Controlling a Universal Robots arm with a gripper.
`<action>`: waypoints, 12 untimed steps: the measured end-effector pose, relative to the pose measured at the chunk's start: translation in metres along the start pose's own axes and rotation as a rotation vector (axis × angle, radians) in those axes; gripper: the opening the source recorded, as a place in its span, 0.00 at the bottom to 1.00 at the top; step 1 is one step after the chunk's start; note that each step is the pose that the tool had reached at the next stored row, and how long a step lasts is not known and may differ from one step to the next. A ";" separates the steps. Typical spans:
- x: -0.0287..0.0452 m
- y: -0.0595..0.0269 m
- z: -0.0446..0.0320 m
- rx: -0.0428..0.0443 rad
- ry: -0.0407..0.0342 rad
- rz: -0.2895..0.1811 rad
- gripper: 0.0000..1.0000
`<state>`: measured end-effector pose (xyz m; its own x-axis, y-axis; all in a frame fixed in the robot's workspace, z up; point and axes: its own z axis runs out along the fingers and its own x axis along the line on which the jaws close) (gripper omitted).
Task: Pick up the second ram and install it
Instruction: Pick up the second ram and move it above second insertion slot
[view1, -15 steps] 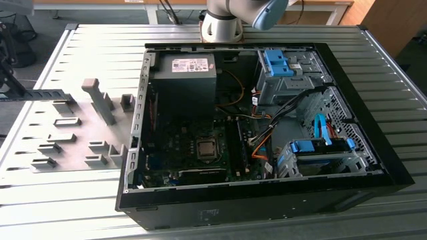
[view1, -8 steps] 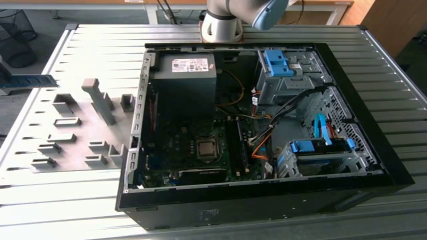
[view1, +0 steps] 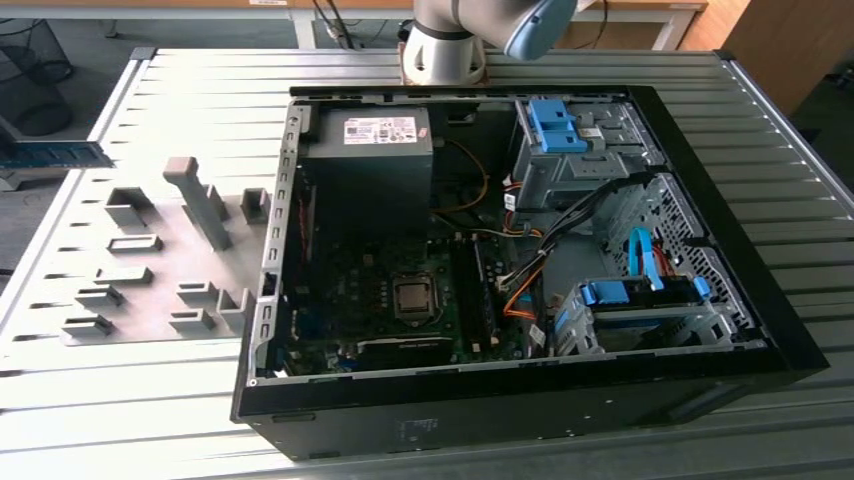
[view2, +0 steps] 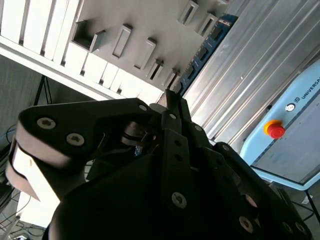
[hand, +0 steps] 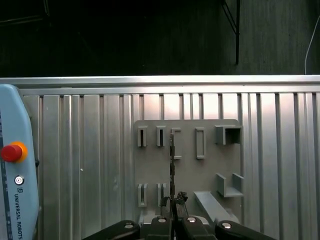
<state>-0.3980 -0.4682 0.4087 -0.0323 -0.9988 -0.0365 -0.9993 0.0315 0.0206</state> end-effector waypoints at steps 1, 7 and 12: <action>-0.0001 -0.0025 0.0001 0.0001 -0.0002 0.000 0.14; -0.0008 -0.0278 0.0000 -0.0009 -0.0003 0.000 0.14; -0.0015 -0.0503 -0.0003 -0.0014 -0.0002 0.000 0.14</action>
<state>-0.3477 -0.4683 0.4081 -0.0323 -0.9988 -0.0367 -0.9993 0.0315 0.0221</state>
